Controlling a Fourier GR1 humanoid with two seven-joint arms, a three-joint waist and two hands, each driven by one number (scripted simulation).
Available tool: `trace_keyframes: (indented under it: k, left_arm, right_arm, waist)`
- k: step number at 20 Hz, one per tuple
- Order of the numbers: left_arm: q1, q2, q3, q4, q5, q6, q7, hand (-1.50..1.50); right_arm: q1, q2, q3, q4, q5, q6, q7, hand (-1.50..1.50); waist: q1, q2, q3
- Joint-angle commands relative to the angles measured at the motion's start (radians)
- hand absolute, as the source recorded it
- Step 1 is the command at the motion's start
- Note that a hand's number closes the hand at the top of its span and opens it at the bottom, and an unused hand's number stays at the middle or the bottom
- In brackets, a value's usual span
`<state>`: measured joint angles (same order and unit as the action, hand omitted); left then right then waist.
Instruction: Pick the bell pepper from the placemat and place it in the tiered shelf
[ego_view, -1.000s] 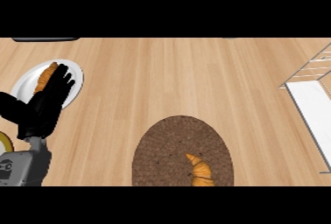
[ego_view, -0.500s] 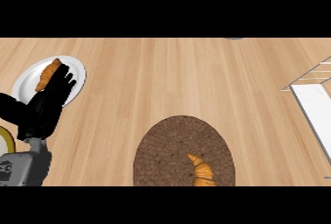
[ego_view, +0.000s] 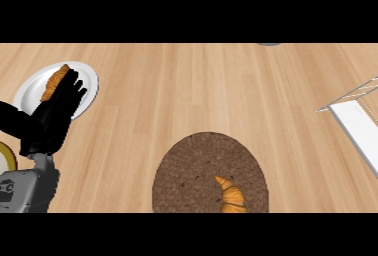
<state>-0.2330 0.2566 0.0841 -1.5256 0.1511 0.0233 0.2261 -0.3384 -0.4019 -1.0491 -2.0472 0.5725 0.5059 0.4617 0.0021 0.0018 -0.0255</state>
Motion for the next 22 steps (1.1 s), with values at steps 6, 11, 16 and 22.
trace_keyframes:
  k: [6, 11, 16, 22]
  left_arm:
    - [0.014, -0.021, -0.006, -0.017, -0.009, 0.006, -0.001, 0.00]
    - [0.001, -0.029, -0.009, -0.004, -0.027, 0.006, 0.012, 0.00]
    - [-0.009, -0.010, 0.027, 0.001, -0.001, -0.002, 0.011, 0.00]
    - [0.023, 0.007, 0.042, -0.001, -0.007, -0.025, -0.016, 0.00]
  right_arm:
    - [0.023, -0.030, -0.104, 0.189, -0.008, -0.233, -0.175, -1.50]
    - [0.074, -0.160, -0.189, 0.283, -0.151, -0.205, -0.211, -1.50]
    - [0.082, -0.251, -0.270, 0.453, -0.353, 0.043, -0.078, -1.50]
    - [0.240, -0.431, -0.484, 0.601, -0.497, 0.185, -0.109, -1.50]
  waist:
    - [-0.002, -0.002, 0.026]
    - [-0.011, -0.003, 0.026]
    - [-0.024, -0.006, 0.025]
    - [-0.021, -0.006, 0.026]
